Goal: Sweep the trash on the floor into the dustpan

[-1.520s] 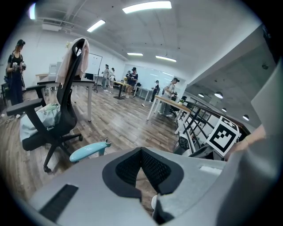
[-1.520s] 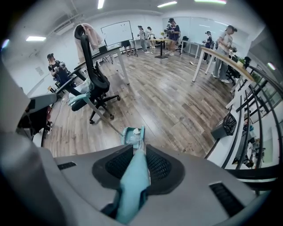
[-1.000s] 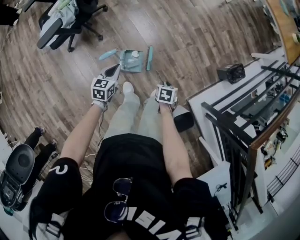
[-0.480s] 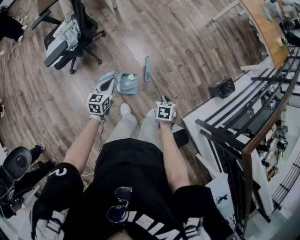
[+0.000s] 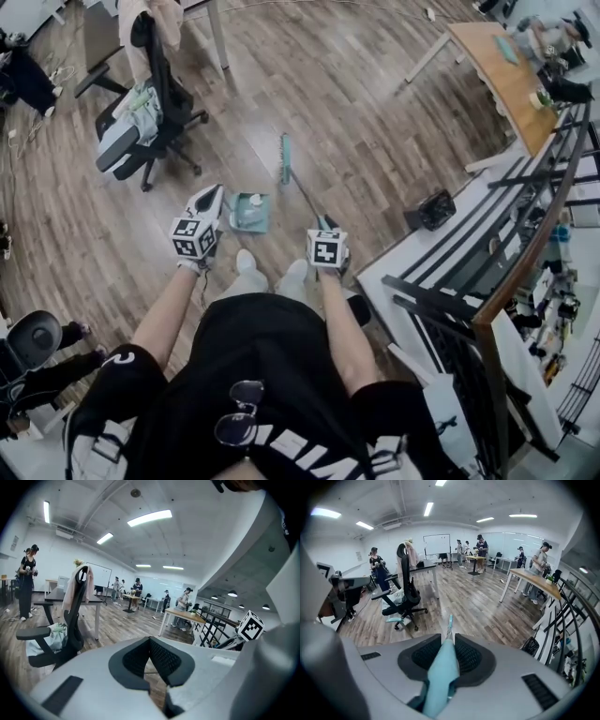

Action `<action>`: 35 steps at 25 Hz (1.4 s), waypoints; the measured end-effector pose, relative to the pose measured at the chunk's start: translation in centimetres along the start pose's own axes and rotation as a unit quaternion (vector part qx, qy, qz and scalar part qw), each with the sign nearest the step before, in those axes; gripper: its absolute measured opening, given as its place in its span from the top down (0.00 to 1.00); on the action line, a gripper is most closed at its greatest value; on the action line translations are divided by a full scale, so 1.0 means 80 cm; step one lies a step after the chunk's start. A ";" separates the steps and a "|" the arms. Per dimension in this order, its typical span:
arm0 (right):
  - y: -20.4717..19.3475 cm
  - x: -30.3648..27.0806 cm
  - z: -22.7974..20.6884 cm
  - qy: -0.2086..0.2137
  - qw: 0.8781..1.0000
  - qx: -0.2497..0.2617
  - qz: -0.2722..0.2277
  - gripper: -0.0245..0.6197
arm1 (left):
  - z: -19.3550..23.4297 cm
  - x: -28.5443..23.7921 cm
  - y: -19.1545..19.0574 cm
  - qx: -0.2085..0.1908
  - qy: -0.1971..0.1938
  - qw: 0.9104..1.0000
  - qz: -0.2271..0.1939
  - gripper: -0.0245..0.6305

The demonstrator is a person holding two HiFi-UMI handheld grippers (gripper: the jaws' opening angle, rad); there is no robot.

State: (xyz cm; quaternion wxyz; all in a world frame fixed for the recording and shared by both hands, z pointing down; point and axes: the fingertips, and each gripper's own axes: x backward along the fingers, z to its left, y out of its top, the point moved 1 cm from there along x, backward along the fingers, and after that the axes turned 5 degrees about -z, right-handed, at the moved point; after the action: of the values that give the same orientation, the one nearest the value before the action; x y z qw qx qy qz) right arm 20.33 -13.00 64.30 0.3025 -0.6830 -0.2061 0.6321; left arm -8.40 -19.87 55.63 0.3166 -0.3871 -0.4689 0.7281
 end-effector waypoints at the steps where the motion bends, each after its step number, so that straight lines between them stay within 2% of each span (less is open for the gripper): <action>1: 0.006 0.004 -0.004 0.001 1.000 0.001 -0.008 0.83 | -0.005 0.000 0.007 -0.003 0.000 1.000 -0.005 0.96; 6: 0.035 0.023 -0.022 0.004 0.999 0.006 -0.044 0.83 | -0.023 -0.003 0.036 -0.022 -0.005 1.000 -0.020 0.96; 10: 0.048 0.028 -0.038 0.010 0.998 0.006 -0.058 0.83 | -0.038 -0.007 0.043 -0.039 -0.009 0.999 -0.016 0.96; 23: 0.056 0.028 -0.065 0.019 0.998 0.003 -0.062 0.83 | -0.066 -0.018 0.048 -0.049 -0.008 0.999 -0.015 0.96; 35: 0.054 0.023 -0.065 0.019 0.998 0.005 -0.057 0.83 | -0.064 -0.024 0.051 -0.056 -0.006 0.998 -0.016 0.96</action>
State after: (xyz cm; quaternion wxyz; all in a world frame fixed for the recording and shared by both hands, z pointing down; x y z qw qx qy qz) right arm 25.28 -15.73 60.13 0.3455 -0.6803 -0.2358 0.6019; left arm -3.45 -20.68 51.05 0.3029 -0.3923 -0.5170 0.6979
